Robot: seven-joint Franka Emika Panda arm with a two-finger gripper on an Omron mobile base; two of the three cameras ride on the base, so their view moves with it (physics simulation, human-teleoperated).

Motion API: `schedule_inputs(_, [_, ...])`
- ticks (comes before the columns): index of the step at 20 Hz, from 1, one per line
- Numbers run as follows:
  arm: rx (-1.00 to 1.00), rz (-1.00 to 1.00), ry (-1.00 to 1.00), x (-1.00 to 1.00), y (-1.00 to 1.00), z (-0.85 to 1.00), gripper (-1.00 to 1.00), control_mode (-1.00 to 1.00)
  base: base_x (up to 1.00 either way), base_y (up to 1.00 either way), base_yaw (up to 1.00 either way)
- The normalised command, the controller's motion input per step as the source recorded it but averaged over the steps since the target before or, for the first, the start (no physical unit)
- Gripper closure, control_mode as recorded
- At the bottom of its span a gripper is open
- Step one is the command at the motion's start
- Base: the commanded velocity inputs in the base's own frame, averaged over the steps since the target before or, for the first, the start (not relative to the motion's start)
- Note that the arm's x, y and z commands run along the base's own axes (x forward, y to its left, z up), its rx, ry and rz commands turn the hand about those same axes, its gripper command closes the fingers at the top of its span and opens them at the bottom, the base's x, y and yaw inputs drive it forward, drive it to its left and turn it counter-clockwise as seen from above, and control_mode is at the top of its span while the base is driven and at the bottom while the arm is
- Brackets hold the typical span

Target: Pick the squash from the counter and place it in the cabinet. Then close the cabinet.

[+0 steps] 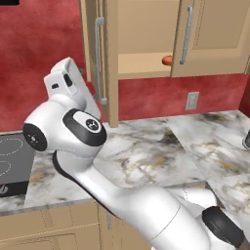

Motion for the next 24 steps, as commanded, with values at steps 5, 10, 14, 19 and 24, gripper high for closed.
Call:
schedule_inputs(5, [-0.2,-0.09,0.04,-0.08,-0.9,0.41,-1.0,-1.0,0.0,0.0,0.0])
schedule_inputs(10, [-0.16,-0.07,0.1,-0.29,-1.0,0.44,-1.0,-1.0,0.0,0.0,0.0])
schedule_inputs(14, [-0.11,0.04,0.16,0.68,-1.0,0.05,-1.0,-1.0,0.0,0.0,0.0])
schedule_inputs(19, [-0.02,0.15,0.19,1.0,-1.0,0.0,-1.0,-1.0,0.0,0.0,0.0])
schedule_inputs(24, [-0.02,0.25,0.13,1.0,-0.86,0.0,-1.0,-1.0,0.0,0.0,0.0])
